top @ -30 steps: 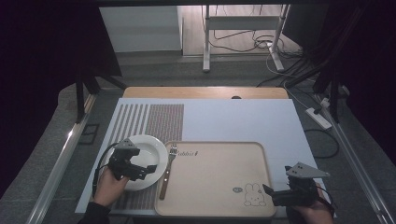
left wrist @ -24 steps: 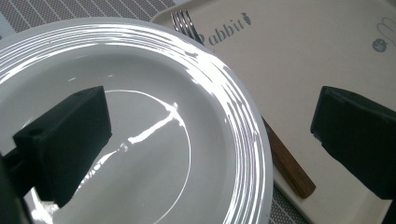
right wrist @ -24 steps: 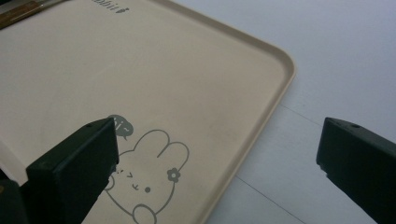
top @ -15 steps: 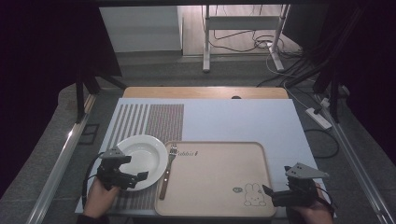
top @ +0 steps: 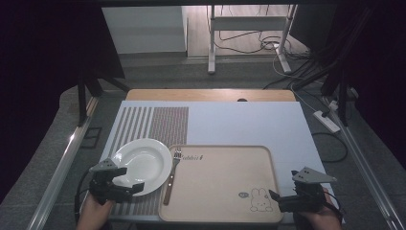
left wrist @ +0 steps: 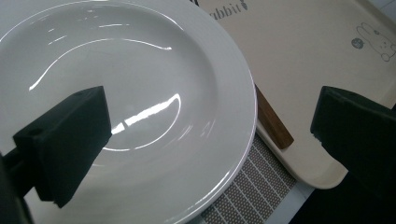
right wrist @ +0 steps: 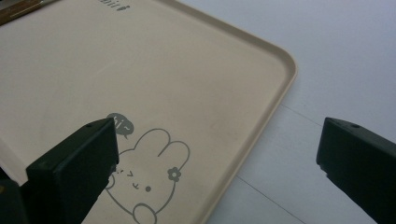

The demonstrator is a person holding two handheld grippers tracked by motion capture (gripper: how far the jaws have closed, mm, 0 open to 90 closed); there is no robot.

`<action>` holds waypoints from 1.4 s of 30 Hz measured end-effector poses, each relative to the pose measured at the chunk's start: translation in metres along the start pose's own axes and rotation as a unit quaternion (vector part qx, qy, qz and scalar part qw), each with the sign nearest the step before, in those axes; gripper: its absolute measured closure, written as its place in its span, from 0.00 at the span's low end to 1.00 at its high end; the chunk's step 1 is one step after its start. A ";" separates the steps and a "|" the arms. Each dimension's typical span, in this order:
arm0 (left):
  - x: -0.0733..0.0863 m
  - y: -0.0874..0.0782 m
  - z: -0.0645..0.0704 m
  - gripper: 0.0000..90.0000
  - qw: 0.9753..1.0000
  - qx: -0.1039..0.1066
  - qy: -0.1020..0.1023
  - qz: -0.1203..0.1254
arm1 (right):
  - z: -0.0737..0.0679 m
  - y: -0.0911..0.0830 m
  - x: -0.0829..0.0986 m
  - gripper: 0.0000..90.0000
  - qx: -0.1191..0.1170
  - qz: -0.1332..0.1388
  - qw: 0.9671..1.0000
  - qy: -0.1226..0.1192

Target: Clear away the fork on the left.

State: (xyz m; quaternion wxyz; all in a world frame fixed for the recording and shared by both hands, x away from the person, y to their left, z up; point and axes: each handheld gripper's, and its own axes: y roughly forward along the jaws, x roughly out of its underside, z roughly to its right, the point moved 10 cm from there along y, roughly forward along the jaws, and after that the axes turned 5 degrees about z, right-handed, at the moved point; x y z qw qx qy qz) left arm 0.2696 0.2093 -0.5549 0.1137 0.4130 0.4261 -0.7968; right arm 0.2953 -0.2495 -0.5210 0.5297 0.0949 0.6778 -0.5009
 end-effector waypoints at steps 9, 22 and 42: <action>0.011 -0.012 0.000 0.00 1.000 0.004 -0.019 0.009 | 0.000 0.000 0.000 0.00 0.000 -0.001 1.000 0.000; 0.020 -0.023 0.002 0.00 1.000 -0.007 -0.015 0.015 | 0.001 0.000 0.000 0.00 0.001 -0.001 1.000 0.003; 0.028 -0.036 0.003 0.00 0.999 -0.043 -0.009 0.021 | 0.002 0.001 0.001 0.00 0.006 -0.006 1.000 0.005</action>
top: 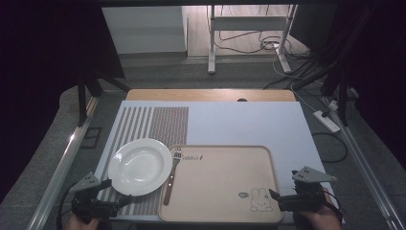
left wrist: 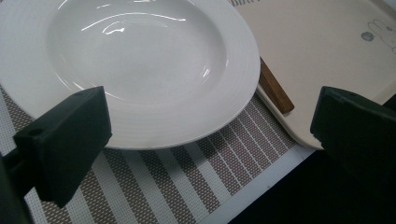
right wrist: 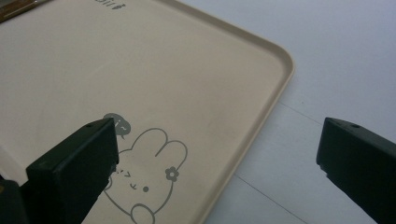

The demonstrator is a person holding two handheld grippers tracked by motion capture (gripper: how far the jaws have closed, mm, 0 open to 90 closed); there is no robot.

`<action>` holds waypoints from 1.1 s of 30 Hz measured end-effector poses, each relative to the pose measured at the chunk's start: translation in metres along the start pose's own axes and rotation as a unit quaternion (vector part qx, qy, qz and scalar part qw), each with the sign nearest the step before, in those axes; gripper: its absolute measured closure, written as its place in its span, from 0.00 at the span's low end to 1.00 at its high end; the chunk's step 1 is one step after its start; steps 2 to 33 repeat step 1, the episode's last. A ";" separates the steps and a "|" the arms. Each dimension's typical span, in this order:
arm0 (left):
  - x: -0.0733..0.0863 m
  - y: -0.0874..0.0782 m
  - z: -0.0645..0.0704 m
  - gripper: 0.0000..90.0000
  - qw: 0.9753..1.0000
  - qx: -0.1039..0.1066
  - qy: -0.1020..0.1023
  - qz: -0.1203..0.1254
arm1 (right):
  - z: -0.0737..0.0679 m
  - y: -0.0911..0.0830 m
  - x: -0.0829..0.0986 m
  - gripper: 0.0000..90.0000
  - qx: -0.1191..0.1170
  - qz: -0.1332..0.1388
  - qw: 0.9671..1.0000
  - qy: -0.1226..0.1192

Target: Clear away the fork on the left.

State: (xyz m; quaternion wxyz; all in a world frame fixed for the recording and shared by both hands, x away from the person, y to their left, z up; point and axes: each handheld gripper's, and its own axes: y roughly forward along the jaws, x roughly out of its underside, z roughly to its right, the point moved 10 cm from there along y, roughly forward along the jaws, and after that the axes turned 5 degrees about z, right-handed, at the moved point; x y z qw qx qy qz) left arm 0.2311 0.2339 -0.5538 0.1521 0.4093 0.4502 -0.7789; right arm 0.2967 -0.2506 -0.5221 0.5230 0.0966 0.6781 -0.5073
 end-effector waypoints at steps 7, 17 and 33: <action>0.000 0.000 0.000 0.00 1.000 0.000 0.000 -0.001 | 0.000 0.000 0.000 0.00 0.000 -0.001 1.000 -0.001; 0.000 0.000 0.000 0.00 1.000 0.000 0.000 -0.001 | 0.000 0.000 0.000 0.00 0.000 -0.001 1.000 -0.001; 0.000 0.000 0.000 0.00 1.000 0.000 0.000 -0.001 | 0.000 0.000 0.000 0.00 0.000 -0.001 1.000 -0.001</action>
